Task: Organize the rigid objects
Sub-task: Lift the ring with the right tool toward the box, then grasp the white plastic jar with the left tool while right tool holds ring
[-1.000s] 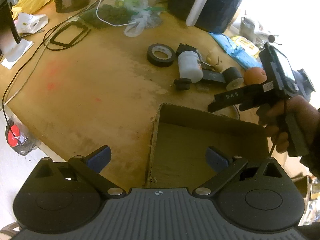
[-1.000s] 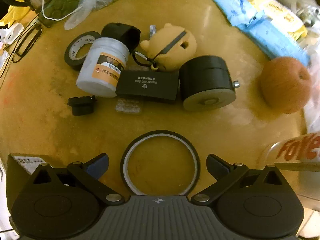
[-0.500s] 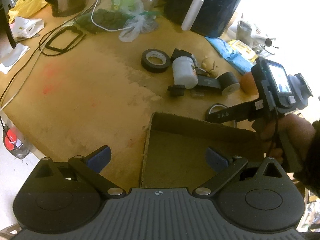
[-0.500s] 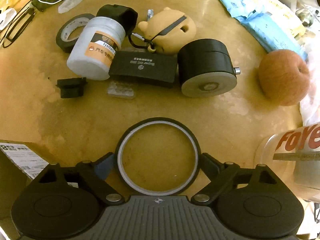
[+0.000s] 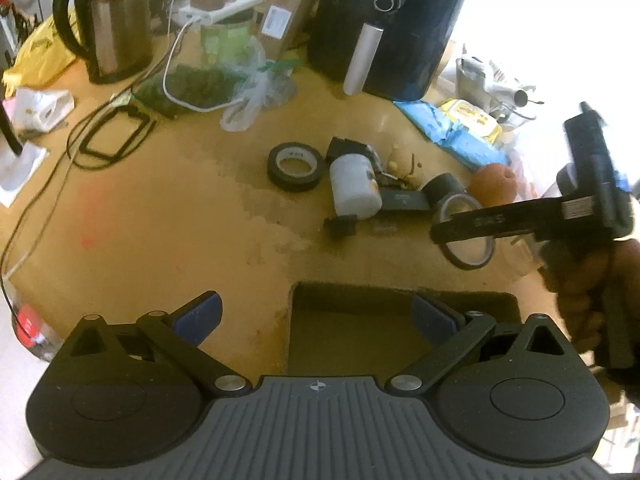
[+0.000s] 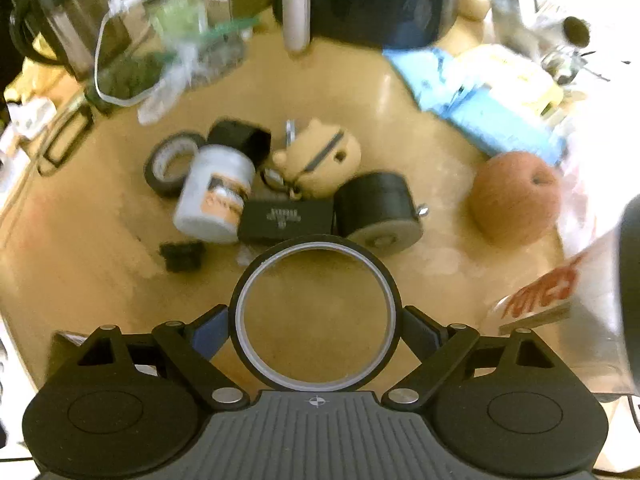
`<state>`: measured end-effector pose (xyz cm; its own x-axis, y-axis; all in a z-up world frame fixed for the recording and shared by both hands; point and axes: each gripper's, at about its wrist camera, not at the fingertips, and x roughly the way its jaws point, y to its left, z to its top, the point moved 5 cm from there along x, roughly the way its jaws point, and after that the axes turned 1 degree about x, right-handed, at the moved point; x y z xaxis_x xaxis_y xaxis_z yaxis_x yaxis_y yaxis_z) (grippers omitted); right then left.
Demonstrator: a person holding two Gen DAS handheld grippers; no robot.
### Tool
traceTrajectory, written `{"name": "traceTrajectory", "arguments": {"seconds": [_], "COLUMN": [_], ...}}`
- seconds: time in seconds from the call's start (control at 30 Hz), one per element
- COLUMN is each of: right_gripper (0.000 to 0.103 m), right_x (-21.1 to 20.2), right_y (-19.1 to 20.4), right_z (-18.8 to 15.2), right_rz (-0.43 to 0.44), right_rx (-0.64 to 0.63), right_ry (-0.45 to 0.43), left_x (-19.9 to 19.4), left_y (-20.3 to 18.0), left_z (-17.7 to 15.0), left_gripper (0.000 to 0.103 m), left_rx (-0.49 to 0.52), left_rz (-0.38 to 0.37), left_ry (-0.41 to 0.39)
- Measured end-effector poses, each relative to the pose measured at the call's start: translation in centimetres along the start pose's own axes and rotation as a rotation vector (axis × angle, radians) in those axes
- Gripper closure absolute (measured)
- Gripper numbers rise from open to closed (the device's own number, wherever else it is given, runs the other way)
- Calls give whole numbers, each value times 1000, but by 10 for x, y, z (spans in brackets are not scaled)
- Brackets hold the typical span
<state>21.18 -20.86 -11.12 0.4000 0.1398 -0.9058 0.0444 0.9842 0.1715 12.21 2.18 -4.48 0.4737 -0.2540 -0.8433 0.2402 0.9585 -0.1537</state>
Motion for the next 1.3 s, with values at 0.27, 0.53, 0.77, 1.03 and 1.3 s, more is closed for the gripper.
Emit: {"name": "traceTrajectory", "arguments": {"seconds": [0.27, 0.53, 0.77, 1.03, 1.3], "right_gripper": [12, 12, 12, 12, 12], "right_x": [-34, -64, -84, -99, -112], "right_y": [-8, -15, -27, -37, -43], "right_z": [-4, -17, -29, -47, -64], "right_rz": [20, 18, 11, 14, 44], "right_rx": [32, 67, 91, 135, 172], "right_ry": [-82, -147, -173, -184, -209], "left_x": [4, 13, 30, 58, 89], "left_y": [-2, -4, -5, -8, -8], "left_z": [13, 24, 39, 57, 78], "left_gripper": [0, 0, 0, 0, 0], "left_rx": [16, 48, 46, 19, -39], "left_rz": [-4, -14, -62, -126, -175], "left_ry": [-44, -61, -39, -5, 26]}}
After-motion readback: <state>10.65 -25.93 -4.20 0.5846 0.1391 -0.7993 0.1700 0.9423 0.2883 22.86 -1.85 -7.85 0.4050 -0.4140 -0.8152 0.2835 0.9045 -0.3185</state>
